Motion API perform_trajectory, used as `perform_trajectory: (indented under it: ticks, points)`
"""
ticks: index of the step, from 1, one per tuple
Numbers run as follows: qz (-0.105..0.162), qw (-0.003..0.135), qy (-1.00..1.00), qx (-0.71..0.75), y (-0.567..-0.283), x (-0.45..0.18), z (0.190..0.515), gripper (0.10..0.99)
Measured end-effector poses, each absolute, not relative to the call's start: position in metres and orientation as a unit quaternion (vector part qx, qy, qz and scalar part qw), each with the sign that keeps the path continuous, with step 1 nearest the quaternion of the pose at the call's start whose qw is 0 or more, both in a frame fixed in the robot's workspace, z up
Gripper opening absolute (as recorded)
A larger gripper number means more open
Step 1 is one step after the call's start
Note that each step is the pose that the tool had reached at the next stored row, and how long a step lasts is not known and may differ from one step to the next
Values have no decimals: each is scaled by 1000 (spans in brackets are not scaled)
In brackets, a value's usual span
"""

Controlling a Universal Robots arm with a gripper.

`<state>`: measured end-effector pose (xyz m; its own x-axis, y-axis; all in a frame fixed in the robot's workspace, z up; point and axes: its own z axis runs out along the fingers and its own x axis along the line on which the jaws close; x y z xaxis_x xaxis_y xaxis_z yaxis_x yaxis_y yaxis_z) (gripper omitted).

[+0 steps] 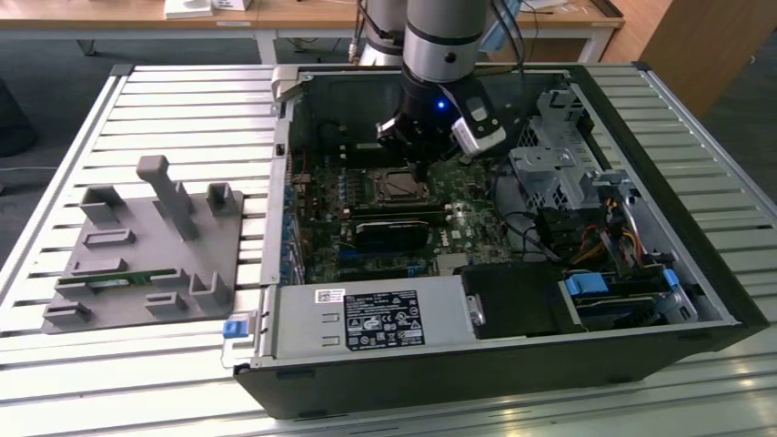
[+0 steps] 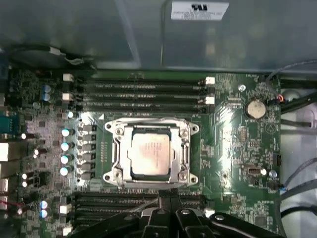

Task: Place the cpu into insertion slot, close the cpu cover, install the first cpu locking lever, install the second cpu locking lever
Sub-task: 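Install the second cpu locking lever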

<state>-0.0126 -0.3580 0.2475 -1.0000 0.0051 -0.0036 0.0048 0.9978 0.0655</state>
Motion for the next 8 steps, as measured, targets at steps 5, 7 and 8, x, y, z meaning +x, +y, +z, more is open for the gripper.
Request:
perform_trajectory:
  ticks: [5, 7, 8]
  points:
    - [62, 1, 998, 3, -363, -13, 246, 106]
    - [62, 1, 998, 3, -367, -13, 245, 106]
    - [62, 1, 998, 3, -368, -13, 244, 106]
